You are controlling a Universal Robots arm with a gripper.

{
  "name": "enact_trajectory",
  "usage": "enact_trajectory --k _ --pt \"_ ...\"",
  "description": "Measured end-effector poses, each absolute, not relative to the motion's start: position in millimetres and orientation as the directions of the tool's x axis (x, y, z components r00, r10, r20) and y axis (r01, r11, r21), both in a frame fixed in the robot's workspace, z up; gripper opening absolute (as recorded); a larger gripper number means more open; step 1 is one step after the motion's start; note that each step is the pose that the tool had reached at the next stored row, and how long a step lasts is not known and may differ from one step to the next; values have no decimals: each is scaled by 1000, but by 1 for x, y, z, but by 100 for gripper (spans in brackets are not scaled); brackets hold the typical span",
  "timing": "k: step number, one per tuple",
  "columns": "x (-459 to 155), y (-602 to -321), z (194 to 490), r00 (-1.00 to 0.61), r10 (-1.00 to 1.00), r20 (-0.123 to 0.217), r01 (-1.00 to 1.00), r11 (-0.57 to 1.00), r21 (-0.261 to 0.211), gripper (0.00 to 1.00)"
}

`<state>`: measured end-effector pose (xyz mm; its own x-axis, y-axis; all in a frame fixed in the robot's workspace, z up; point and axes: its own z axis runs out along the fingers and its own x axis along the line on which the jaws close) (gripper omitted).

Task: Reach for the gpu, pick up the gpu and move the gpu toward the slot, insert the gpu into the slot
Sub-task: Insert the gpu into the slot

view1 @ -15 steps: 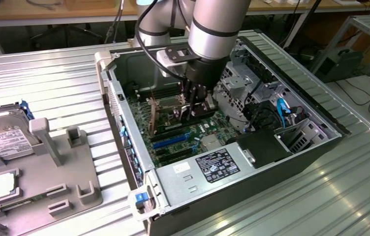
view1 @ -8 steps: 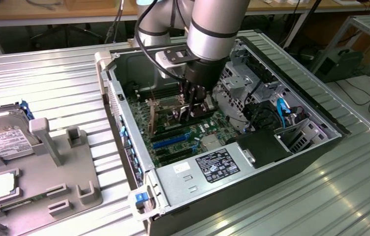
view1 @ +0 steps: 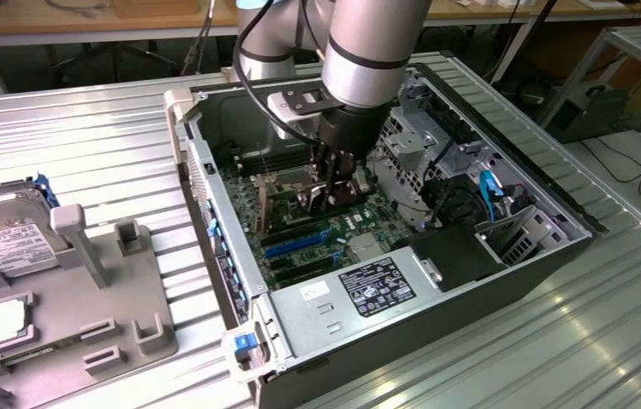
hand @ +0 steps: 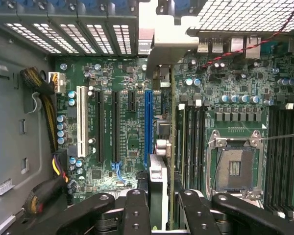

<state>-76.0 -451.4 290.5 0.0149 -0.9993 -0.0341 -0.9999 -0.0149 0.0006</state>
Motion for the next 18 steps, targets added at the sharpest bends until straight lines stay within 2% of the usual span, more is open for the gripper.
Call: enact_trajectory --k 18 --pt "-88 -451 280 -1 -999 -32 -1000 1 1 28"
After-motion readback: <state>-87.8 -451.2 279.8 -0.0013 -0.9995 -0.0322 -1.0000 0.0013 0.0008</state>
